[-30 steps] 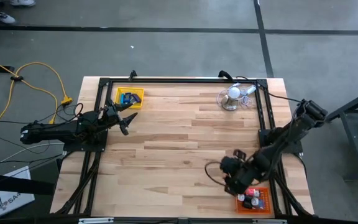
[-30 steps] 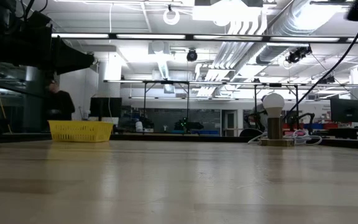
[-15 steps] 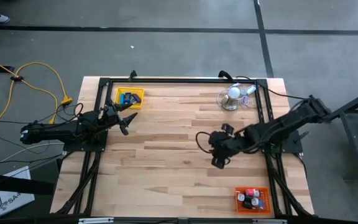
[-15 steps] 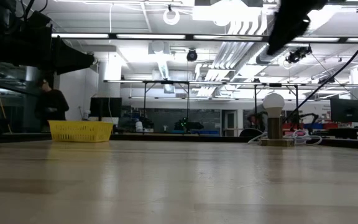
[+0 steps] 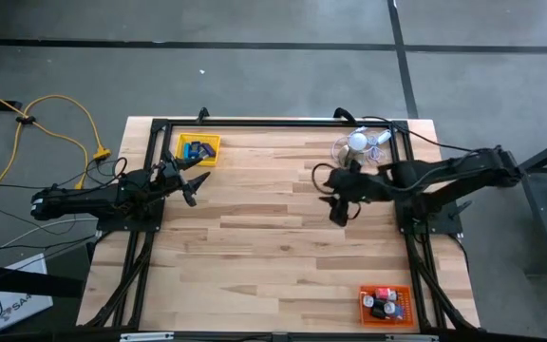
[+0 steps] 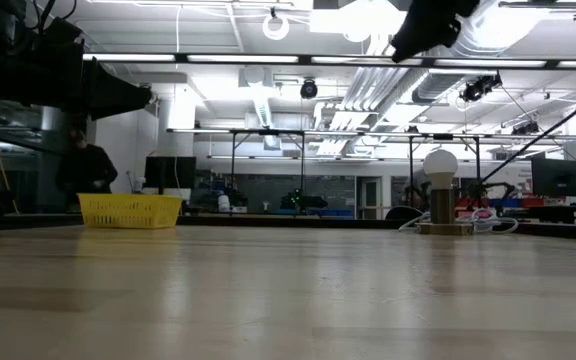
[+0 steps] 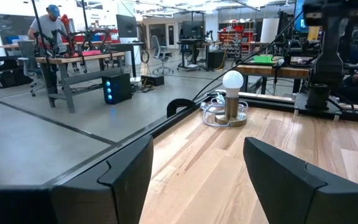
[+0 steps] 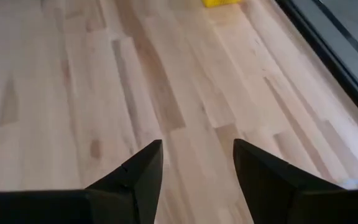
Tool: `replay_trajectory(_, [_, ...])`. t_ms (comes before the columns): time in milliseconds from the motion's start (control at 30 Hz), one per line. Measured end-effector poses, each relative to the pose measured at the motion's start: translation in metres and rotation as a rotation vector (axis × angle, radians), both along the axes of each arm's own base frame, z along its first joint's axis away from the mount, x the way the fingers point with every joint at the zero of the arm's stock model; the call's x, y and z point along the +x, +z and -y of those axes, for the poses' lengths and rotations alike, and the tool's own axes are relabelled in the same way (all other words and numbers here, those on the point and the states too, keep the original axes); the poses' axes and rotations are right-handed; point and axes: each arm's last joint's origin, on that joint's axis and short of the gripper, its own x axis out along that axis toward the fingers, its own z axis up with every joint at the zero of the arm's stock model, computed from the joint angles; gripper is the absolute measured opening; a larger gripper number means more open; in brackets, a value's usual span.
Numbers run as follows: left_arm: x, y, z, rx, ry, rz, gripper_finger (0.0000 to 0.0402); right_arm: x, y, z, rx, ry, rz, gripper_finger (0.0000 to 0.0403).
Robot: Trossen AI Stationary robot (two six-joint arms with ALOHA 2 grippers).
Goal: Pick & Place Office items
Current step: Return to Home Position
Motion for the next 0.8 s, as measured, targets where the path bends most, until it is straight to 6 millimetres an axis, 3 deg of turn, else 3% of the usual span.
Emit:
replay_trajectory(167, [0.000,0.000,0.000,0.000,0.000,0.002,0.0243,-0.026,-0.009,0.017,0.002,-0.048,0.071,0.0183])
replay_trajectory(400, [0.000,0.001,0.000,0.001,0.000,0.015,0.0243,-0.068,-0.040,0.033,0.007,-0.096,0.215,0.0183])
replay_trajectory(800, [0.000,0.002,0.000,0.001,0.000,0.019,0.0243,-0.121,-0.079,0.039,0.022,-0.094,0.463,0.0183])
